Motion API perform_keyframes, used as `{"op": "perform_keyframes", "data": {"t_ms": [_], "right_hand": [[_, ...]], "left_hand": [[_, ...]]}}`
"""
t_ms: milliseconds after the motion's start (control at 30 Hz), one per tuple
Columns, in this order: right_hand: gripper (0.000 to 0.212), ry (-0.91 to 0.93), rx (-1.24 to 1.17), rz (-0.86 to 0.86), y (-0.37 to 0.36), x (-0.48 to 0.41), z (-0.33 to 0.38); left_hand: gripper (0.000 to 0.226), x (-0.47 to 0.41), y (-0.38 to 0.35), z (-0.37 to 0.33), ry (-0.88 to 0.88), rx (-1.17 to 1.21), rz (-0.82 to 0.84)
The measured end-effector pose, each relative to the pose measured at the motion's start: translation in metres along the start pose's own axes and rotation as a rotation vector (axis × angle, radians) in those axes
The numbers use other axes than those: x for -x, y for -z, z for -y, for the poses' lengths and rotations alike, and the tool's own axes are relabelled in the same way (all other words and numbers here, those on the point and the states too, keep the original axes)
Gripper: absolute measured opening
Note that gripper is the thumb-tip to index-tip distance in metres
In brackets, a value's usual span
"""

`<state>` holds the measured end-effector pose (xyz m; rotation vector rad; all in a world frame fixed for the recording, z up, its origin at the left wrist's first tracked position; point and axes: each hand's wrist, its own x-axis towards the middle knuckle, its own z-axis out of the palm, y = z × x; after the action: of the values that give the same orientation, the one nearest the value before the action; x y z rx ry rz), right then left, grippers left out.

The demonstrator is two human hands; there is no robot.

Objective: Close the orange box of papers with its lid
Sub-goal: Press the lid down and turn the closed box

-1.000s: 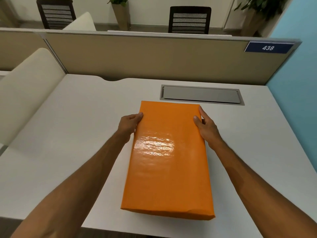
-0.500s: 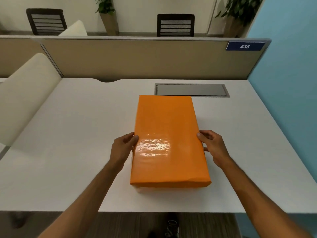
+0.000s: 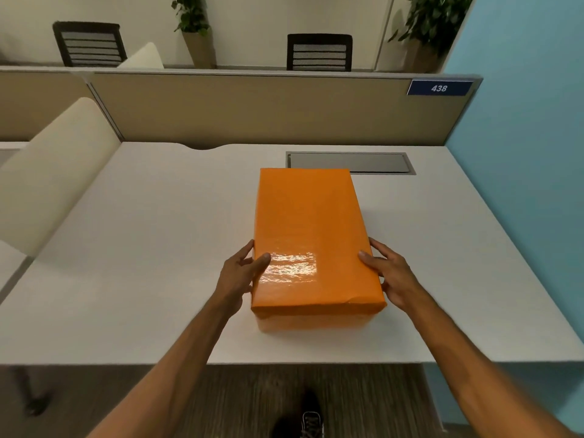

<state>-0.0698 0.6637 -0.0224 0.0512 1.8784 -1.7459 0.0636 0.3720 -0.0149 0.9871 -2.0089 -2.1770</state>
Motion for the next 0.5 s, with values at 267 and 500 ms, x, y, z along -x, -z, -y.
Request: {"op": "perform_keyframes", "data": {"t_ms": [267,500], "right_hand": [[0.088,0.007,-0.002,0.093,-0.015,-0.012,0.011],[0.088,0.036,-0.004,0.194,-0.049,-0.036,0.030]], "left_hand": [[0.073,0.000,0.023,-0.001,-0.028,0.000,-0.067],[0.063,0.003,0.051,-0.015,-0.055,0.048,-0.184]]}}
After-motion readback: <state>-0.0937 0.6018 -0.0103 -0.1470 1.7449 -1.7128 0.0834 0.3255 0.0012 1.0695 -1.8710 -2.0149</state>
